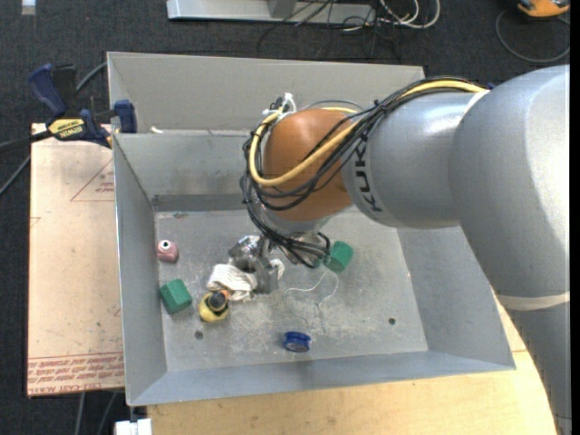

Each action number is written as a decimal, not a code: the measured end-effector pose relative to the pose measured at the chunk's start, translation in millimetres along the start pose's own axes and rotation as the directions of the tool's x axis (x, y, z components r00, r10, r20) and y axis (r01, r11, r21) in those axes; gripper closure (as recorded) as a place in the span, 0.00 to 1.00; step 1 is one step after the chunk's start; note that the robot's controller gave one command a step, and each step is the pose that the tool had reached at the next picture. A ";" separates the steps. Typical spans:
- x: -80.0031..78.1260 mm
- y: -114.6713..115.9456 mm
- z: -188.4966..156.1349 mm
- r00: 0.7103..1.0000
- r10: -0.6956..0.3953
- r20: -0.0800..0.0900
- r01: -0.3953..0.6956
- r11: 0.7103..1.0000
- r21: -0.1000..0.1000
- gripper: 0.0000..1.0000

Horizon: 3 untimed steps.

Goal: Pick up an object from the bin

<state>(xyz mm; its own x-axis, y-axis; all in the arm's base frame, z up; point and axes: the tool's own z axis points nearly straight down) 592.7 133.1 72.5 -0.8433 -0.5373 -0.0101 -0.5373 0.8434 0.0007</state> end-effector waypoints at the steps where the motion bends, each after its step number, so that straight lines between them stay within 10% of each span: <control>1: 0.0 0.0 0.0 1.000 0.000 0.000 0.000 1.000 0.000 1.00; 2: 4.2 1.6 -103.6 0.998 -0.056 0.003 0.056 0.998 0.000 1.00; 3: 4.2 1.6 -103.5 0.998 -0.056 0.003 0.056 0.998 -0.001 1.00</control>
Offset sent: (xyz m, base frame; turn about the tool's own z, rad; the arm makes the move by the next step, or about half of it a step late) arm -0.0059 -0.0020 0.1035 -0.0594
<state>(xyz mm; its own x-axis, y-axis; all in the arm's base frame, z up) 587.5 131.6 176.0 -0.8118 -0.5838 -0.0134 -0.5838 0.8119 0.0009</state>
